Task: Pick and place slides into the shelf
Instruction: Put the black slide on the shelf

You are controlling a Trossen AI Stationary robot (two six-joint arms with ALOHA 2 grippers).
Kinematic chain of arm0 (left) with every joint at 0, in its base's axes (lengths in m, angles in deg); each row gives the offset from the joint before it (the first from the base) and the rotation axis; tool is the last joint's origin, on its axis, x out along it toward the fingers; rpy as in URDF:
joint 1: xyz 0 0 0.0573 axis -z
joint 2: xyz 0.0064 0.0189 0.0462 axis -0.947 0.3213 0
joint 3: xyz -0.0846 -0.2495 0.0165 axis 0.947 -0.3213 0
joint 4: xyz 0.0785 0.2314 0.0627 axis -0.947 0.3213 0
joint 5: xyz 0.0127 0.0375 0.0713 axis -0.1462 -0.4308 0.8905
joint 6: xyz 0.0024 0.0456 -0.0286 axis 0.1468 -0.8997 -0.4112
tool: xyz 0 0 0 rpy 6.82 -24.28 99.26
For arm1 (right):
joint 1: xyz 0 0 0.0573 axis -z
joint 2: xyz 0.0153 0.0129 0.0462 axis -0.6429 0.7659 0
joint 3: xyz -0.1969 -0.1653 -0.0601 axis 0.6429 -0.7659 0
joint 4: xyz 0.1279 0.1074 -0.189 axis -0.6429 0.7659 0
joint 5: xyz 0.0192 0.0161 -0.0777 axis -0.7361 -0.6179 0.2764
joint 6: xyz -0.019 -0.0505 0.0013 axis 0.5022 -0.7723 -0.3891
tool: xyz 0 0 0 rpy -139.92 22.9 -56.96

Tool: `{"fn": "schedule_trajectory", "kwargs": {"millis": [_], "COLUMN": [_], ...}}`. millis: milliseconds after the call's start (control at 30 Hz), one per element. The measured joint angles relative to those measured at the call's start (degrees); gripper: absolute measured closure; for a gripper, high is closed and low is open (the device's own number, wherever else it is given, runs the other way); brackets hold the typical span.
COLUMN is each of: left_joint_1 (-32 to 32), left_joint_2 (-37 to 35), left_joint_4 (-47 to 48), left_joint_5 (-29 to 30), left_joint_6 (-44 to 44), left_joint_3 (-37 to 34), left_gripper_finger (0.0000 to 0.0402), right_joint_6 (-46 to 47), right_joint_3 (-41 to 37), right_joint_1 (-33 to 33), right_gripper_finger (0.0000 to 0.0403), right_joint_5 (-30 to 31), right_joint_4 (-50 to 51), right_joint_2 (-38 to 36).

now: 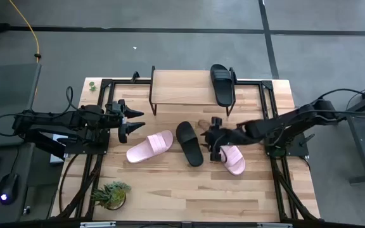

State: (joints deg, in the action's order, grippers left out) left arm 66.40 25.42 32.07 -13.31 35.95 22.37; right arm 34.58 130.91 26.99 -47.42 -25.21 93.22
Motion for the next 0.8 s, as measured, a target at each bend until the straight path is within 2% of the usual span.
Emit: {"fn": "schedule_trajectory", "kwargs": {"millis": [200,367,567,800], "left_joint_1": [0.00,0.00,0.02,0.02], "left_joint_2": [-0.02,-0.01,-0.02,-0.02], "left_joint_4": [-1.40,-1.11,-1.07,-1.36], "left_joint_5": [0.00,-1.17,-3.21,-3.87], "left_joint_6": [-1.08,-1.09,-0.20,0.20], "left_joint_3": [0.00,0.00,0.00,0.00], "left_gripper_finger": [0.0176,0.0176,0.0176,0.0176], "right_joint_6": [-8.47,-11.86,-12.51,-11.21], "right_joint_3": [-0.02,-0.02,0.00,-0.01], "right_joint_1": [-1.95,-1.92,-2.03,-2.13], "right_gripper_finger": [0.0219,0.0219,0.0219,0.0219], "right_joint_5": [7.54,14.22,15.66,17.39], "right_joint_4": [-2.31,-7.31,-11.67,-11.67], "right_joint_2": [6.86,11.24,15.25,18.44]}}
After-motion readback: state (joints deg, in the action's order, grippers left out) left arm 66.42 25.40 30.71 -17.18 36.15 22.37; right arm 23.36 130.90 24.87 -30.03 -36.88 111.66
